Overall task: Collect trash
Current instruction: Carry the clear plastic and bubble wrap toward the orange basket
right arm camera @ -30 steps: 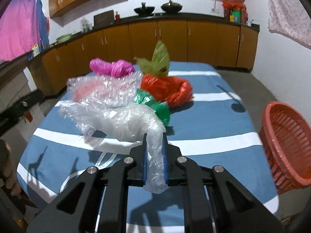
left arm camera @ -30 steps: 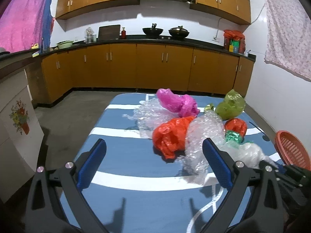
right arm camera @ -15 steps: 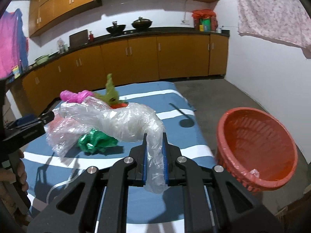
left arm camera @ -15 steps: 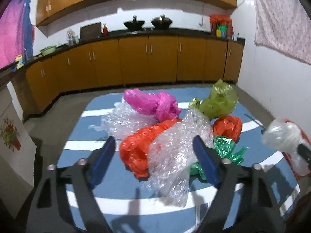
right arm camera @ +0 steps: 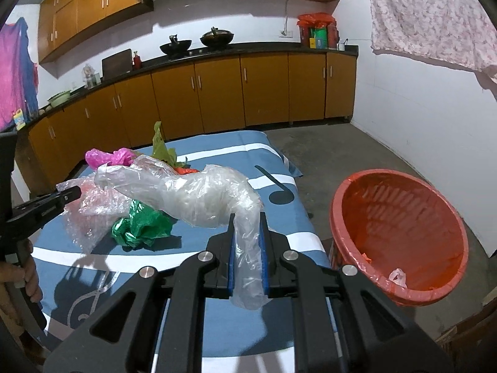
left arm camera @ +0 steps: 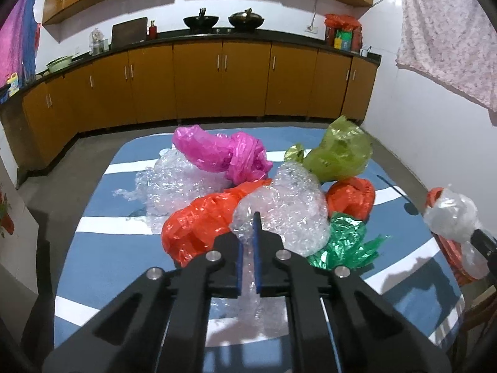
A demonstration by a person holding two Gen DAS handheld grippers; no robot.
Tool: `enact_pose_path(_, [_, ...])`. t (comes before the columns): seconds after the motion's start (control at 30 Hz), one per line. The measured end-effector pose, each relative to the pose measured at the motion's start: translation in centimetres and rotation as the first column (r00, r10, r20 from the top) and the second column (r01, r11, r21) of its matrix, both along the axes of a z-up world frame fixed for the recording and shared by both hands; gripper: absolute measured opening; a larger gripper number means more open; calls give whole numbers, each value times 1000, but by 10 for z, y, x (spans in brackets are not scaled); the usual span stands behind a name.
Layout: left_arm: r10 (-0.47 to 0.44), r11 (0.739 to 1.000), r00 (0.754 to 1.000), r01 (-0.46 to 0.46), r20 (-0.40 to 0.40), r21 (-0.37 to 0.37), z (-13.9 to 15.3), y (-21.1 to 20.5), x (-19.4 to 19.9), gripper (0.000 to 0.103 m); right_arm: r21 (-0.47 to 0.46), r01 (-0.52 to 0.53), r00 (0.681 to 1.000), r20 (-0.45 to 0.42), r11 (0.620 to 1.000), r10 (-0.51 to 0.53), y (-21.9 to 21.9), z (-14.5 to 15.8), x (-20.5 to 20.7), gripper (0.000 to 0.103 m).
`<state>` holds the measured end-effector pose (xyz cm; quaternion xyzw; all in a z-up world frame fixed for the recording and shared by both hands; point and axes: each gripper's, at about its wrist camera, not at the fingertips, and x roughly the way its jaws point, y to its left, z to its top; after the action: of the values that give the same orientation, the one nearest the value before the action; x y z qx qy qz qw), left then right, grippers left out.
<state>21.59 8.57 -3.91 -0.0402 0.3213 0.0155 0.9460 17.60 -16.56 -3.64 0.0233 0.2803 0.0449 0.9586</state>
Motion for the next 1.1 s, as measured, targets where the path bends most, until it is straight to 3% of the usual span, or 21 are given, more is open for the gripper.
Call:
enact_pose_path(0.53, [51, 998, 987, -43, 151, -51, 55, 18, -47, 6, 20, 6, 999, 37, 1000, -7, -2, 14, -7, 13])
enact_pose_path(1.1, [-98, 991, 970, 116, 224, -68, 89, -44, -51, 6, 28, 147, 986, 70, 989, -149, -50, 26, -10, 13])
